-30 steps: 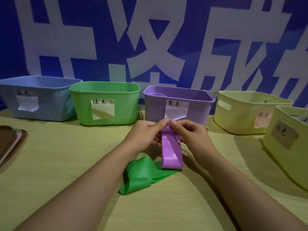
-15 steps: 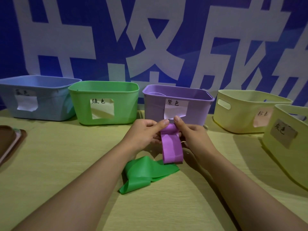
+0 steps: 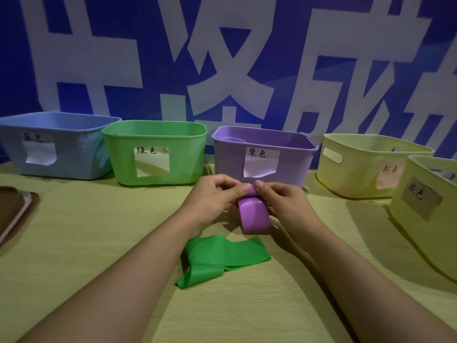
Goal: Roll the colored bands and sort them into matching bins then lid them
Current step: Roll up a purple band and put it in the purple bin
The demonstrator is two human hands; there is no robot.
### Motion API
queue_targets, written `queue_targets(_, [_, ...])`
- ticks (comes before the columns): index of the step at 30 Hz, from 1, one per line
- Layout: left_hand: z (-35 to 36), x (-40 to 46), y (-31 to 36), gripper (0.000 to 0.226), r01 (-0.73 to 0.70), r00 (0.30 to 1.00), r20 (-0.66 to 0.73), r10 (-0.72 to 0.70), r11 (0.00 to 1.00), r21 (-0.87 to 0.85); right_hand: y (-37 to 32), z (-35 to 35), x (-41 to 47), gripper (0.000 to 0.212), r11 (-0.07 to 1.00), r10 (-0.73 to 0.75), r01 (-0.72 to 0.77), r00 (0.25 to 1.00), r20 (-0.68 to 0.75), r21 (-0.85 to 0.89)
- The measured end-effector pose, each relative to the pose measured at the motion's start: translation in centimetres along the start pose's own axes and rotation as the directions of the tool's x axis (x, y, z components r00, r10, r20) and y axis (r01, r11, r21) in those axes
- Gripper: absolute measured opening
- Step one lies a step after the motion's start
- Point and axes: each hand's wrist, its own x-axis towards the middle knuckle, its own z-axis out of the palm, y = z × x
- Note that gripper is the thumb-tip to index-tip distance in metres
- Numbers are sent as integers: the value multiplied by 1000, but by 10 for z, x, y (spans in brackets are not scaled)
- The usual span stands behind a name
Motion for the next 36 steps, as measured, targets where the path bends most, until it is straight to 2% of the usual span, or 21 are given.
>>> queue_targets(14, [-1, -1, 1, 27, 28, 999, 19, -27, 998, -55, 4, -2, 4, 20, 996, -89, 88, 996, 33, 14])
queue_targets(19, [0, -1, 2, 61, 76, 997, 13, -76, 997, -26, 4, 0, 4, 22, 991, -135, 135, 990, 44, 4])
queue_targets(26, [0, -5, 2, 72, 93, 995, 17, -94, 993, 74, 2, -1, 3, 24, 987, -163, 163, 986, 41, -2])
queue_targets(32, [-1, -5, 3, 64, 90, 995, 36, -95, 990, 107, 1, -2, 2, 27, 990, -140, 141, 988, 67, -17])
queue_targets(36, [-2, -7, 6, 41, 115, 991, 67, -118, 992, 51, 1, -2, 2, 26, 993, -76, 68, 994, 80, 98])
